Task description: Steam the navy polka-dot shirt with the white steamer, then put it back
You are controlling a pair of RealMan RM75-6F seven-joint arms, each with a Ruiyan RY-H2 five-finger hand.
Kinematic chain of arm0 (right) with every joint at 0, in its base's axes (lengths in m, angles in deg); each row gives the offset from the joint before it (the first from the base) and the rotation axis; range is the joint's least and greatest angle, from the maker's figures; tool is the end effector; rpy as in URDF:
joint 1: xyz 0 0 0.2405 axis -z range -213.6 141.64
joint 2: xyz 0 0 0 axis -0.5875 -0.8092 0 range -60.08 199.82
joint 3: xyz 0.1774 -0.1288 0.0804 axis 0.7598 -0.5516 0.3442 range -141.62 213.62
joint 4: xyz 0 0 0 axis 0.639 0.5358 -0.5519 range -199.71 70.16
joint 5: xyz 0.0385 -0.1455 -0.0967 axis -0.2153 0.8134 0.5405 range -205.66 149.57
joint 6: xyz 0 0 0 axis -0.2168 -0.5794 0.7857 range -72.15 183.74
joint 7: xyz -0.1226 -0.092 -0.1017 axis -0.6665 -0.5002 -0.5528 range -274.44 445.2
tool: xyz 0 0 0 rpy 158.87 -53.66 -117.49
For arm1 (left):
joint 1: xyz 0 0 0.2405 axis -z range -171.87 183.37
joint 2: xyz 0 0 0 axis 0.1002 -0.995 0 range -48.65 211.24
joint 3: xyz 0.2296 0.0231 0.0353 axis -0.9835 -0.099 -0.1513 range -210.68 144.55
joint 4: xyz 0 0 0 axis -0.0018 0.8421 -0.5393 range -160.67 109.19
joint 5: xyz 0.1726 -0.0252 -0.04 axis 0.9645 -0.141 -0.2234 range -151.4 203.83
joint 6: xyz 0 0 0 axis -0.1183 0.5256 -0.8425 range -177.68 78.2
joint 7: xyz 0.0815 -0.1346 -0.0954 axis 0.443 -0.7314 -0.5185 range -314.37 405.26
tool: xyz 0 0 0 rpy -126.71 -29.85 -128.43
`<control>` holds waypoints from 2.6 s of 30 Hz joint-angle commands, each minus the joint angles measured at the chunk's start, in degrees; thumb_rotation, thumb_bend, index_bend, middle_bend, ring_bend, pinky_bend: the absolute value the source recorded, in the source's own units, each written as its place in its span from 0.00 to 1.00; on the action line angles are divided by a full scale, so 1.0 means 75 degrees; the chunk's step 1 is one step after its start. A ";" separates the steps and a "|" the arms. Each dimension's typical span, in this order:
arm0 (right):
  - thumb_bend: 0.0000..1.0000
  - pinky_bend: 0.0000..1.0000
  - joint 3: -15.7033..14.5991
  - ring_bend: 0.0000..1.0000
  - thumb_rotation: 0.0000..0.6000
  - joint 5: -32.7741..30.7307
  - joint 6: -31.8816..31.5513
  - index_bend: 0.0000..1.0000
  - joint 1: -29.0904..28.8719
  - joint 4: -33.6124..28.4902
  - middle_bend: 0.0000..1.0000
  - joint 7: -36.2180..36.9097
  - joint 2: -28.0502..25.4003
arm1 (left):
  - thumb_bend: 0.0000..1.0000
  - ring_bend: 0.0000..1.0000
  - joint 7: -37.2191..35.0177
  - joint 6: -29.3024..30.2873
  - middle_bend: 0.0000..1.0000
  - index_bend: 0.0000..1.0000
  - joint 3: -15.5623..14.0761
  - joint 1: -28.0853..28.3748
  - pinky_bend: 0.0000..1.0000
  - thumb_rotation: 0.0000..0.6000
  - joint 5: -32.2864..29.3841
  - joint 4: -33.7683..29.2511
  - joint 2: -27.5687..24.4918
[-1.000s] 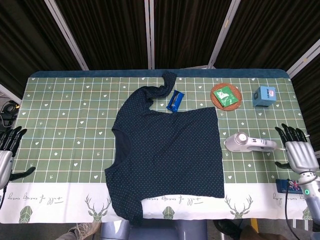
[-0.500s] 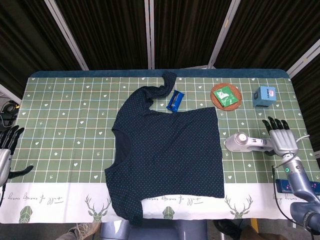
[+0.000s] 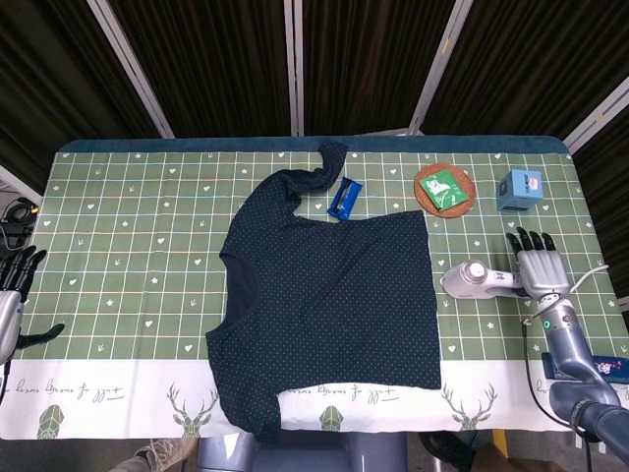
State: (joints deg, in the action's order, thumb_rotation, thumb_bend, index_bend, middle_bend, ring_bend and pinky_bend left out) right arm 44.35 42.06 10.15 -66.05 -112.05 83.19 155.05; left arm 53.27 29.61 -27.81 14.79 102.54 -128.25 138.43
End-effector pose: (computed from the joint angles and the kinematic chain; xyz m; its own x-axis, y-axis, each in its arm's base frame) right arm -0.3469 -0.3750 0.1055 0.6288 -0.2908 0.7212 -0.7450 0.0402 0.6658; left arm -0.2666 0.2398 0.1967 0.4438 0.0512 0.8947 0.8927 0.0622 -0.4463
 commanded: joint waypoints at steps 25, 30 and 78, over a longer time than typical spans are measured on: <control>0.82 0.86 -0.0336 0.66 1.00 0.1404 -0.0773 0.78 -0.0231 0.0216 0.70 0.2367 -0.0272 | 0.00 0.00 -0.0097 -0.0055 0.00 0.00 0.0007 0.0029 0.00 1.00 -0.0055 0.0029 -0.0013; 0.84 0.87 -0.0186 0.66 1.00 0.1639 -0.1163 0.78 -0.0381 -0.0745 0.70 0.2736 -0.0856 | 0.00 0.00 -0.0164 -0.0068 0.00 0.00 -0.0001 0.0036 0.00 1.00 -0.0013 0.0006 -0.0038; 0.81 0.90 -0.0707 0.68 1.00 0.2901 -0.2107 0.75 -0.1902 -0.0013 0.69 0.1862 0.1561 | 0.00 0.00 -0.0373 -0.0399 0.00 0.00 0.0088 0.0181 0.00 1.00 -0.0398 0.0270 -0.0012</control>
State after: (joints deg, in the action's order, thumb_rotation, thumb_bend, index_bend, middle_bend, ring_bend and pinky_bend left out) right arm 40.00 62.68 -4.03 -81.07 -113.80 97.45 166.21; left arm 50.38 26.58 -27.11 16.14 99.47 -126.17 138.31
